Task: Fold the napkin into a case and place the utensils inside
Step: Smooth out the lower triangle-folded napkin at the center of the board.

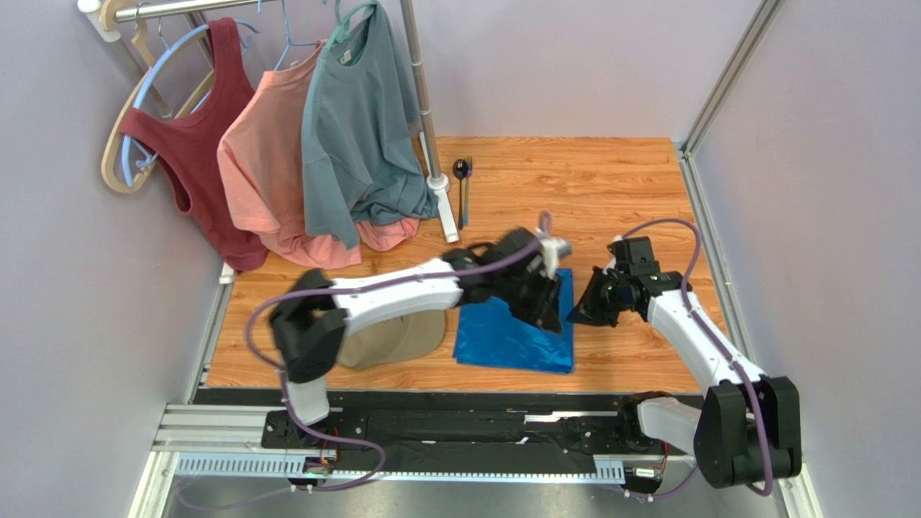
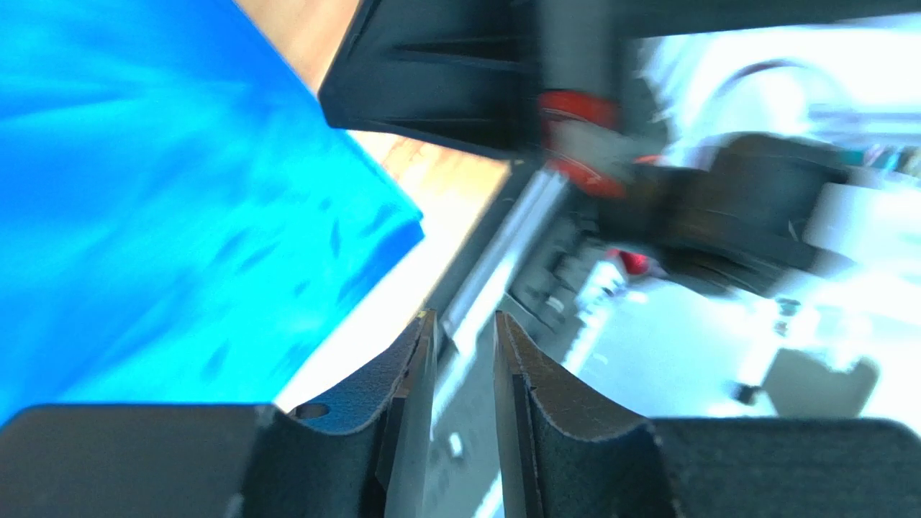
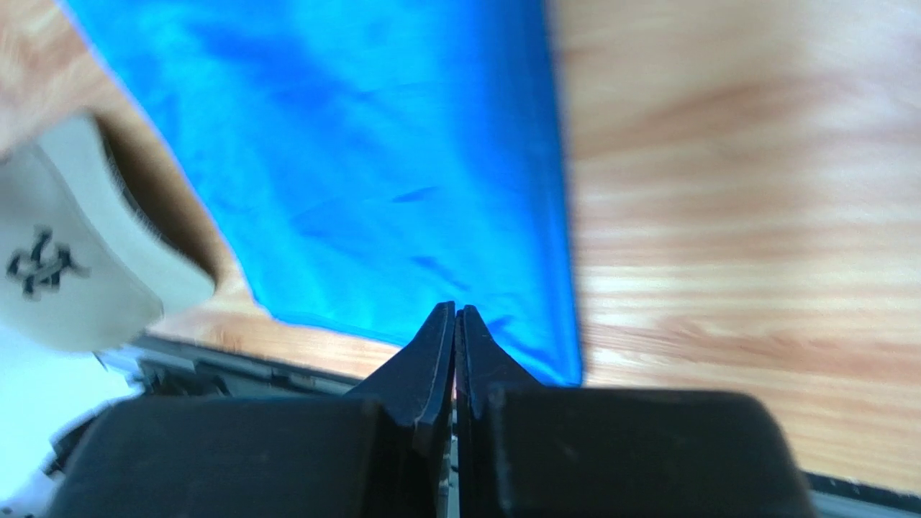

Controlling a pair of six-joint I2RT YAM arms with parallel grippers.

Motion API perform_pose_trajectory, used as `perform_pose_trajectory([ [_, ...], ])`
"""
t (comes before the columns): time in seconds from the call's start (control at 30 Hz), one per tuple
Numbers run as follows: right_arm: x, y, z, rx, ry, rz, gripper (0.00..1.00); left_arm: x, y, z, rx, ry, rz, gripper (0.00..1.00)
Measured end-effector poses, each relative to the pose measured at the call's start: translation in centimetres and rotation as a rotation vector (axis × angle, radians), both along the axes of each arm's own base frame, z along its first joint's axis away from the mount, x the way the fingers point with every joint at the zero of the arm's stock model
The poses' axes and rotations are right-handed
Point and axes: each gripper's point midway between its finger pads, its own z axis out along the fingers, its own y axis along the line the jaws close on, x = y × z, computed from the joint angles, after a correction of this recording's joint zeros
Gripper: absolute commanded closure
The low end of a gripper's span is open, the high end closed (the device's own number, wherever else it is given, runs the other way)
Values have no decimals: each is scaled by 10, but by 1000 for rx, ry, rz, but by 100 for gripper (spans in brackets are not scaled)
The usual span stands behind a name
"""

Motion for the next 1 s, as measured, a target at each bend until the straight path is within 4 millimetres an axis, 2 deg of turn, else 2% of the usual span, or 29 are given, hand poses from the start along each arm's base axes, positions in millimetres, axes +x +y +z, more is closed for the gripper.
perform_pose_trajectory([
  [0.1, 7, 23, 8, 18, -21, 111, 90, 32, 42, 64, -113, -76, 97, 68],
  [0.17, 6, 40, 6, 41, -8, 185, 94, 64, 79, 90, -162, -129, 199, 70],
  [0.2, 5, 48, 2, 50, 12, 213, 96, 80, 99, 95, -173, -147, 256, 70],
  [0.23, 3, 54, -4, 57, 34, 234, 96, 93, 116, 94, -168, -152, 307, 71],
  [0.3, -1, 58, -19, 52, 93, 253, 97, 114, 146, 78, -135, -136, 392, 71],
  [0.4, -4, 49, -38, 1, 152, 233, 97, 123, 170, 44, -58, -79, 455, 71],
  [0.5, 0, 37, -46, -51, 157, 199, 97, 123, 172, 25, -17, -35, 462, 70],
  [0.67, 18, 15, -60, -121, 205, 123, 97, 128, 165, 5, -6, 18, 468, 57],
  [0.73, 35, 11, -60, -129, 205, 99, 98, 129, 162, -8, 12, 50, 471, 51],
  [0.83, 72, -1, -59, -175, 193, 50, 96, 134, 158, -22, 40, 82, 479, 49],
  [0.9, 97, -18, -57, -263, 152, 21, 93, 141, 154, -25, 50, 82, 483, 48],
  [0.93, 107, -25, -56, -298, 137, 15, 90, 145, 153, -25, 53, 78, 485, 46],
  [0.97, 114, -29, -55, -323, 126, 15, 81, 149, 152, -24, 55, 71, 490, 46],
  [1.0, 120, -33, -53, -351, 116, 20, 77, 153, 151, -23, 56, 64, 494, 46],
])
